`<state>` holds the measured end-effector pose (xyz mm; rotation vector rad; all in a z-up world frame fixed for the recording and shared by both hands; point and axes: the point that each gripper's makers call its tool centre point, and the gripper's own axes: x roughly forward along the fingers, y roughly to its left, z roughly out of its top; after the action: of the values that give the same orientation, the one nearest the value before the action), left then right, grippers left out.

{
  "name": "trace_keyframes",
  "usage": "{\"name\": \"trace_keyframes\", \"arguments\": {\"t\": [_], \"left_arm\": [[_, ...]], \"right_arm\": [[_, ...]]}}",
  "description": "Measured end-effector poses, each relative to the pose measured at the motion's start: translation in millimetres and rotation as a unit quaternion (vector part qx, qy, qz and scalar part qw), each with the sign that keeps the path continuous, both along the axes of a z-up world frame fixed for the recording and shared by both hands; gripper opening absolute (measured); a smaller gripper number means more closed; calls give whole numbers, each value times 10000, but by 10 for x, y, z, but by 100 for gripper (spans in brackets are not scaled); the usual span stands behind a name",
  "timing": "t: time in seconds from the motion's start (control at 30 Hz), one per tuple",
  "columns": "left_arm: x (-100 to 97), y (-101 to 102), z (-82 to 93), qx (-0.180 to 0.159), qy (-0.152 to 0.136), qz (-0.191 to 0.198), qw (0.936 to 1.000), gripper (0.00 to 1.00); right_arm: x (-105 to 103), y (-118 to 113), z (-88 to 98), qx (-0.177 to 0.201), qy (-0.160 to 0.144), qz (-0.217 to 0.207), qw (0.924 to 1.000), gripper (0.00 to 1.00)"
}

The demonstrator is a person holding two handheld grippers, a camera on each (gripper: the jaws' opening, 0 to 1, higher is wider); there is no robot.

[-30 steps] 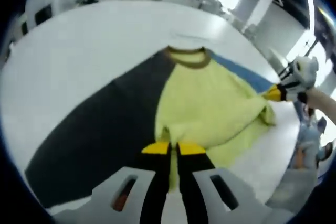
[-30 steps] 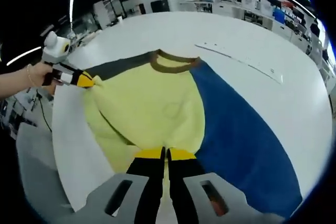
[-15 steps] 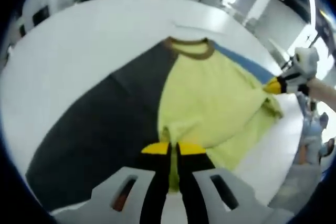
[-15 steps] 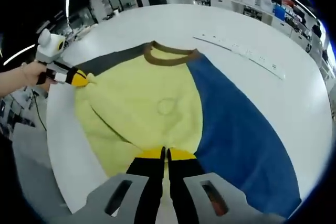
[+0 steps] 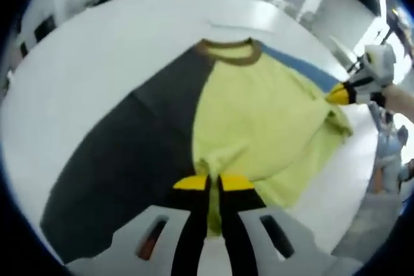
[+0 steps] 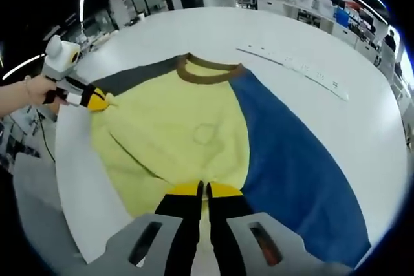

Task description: Fold the garment on the visible template until the final outline fits inside the template.

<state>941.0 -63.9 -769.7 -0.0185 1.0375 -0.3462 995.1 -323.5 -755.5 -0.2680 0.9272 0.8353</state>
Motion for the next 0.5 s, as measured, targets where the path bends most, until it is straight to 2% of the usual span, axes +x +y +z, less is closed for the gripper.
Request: {"name": "trace_keyframes", "arguments": {"t": [0.33, 0.5], "left_arm": [[-9, 6, 21, 147, -24, -222, 9996, 6], [-3, 26, 106, 124, -82, -174, 9997, 14]], "right_arm": [[34, -102, 100, 15, -156, -168, 9997, 7], [19, -188, 176, 22, -248, -274, 9993, 8]]}}
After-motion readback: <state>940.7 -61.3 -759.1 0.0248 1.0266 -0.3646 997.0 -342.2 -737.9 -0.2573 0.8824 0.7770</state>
